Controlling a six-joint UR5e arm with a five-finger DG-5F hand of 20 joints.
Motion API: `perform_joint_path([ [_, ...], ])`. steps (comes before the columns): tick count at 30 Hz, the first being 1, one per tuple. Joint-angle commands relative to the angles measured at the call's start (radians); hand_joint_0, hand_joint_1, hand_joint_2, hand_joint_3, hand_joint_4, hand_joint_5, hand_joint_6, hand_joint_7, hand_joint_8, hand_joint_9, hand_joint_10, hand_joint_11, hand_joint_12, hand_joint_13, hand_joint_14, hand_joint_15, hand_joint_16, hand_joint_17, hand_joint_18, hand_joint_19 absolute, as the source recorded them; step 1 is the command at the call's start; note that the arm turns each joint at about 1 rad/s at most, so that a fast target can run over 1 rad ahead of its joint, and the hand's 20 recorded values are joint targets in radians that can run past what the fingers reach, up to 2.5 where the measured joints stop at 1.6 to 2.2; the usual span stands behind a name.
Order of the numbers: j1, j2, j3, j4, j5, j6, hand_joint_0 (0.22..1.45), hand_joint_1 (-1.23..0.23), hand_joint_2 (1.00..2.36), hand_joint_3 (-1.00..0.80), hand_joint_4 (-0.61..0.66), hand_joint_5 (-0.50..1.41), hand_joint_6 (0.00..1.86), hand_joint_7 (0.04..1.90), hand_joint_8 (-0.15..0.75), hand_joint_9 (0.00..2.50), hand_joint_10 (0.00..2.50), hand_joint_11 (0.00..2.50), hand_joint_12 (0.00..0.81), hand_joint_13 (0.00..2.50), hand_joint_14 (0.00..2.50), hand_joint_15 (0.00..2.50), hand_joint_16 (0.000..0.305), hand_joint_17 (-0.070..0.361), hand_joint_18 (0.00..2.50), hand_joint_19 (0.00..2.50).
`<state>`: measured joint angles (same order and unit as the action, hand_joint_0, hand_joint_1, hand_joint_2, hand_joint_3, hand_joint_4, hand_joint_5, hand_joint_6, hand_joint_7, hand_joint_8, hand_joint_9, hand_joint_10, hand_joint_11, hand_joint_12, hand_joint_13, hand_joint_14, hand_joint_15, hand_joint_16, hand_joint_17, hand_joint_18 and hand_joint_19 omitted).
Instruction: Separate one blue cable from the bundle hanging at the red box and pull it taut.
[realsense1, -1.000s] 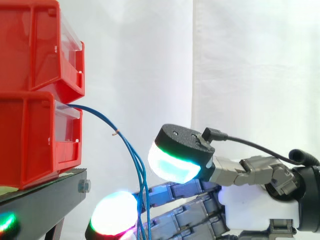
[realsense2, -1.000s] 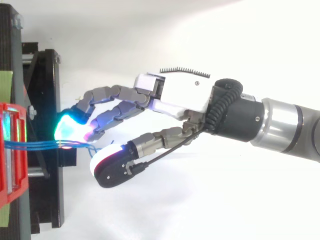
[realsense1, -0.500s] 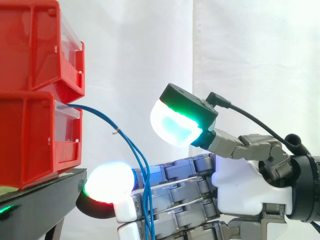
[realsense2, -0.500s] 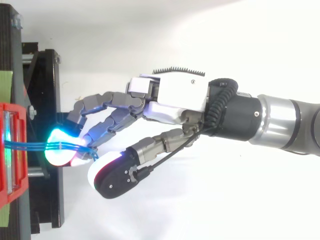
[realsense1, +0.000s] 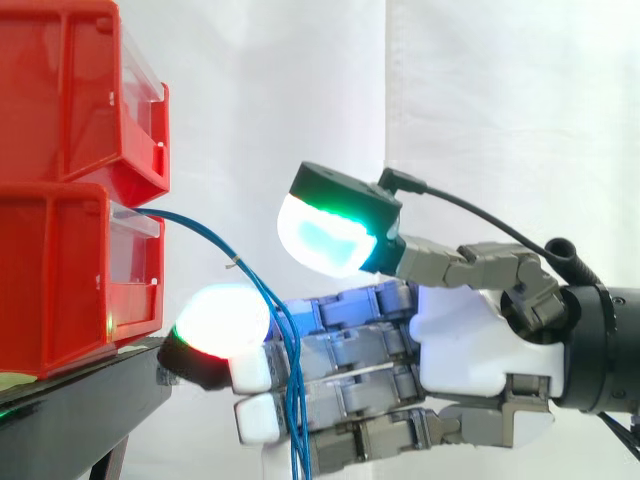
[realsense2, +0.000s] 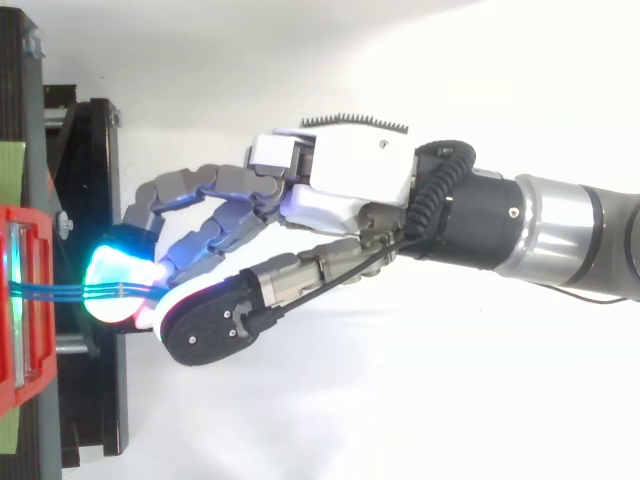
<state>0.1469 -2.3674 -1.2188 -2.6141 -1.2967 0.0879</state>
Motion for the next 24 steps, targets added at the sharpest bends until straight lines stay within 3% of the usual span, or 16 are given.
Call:
perform_joint_path([
  [1,-0.009,0.000,0.021,-0.012,-0.020,-0.004,0.65,-0.62,1.01,-0.33,0.24,-0.15,0.50,1.03,0.292,0.83,0.02,0.50,0.305,0.85,0.02,0.48,0.026,0.059,0.63,0.40],
  [5,-0.010,0.000,0.035,-0.026,-0.033,-0.019,0.66,-0.63,1.02,-0.31,0.22,-0.14,0.50,1.09,0.293,0.84,0.01,0.50,0.308,0.86,0.02,0.48,0.026,0.058,0.64,0.39],
  [24,-0.007,0.007,0.038,-0.080,-0.033,-0.020,0.71,-0.69,1.02,-0.23,0.15,-0.14,0.52,1.24,0.289,0.85,0.01,0.54,0.313,0.91,0.02,0.52,0.025,0.057,0.69,0.40],
])
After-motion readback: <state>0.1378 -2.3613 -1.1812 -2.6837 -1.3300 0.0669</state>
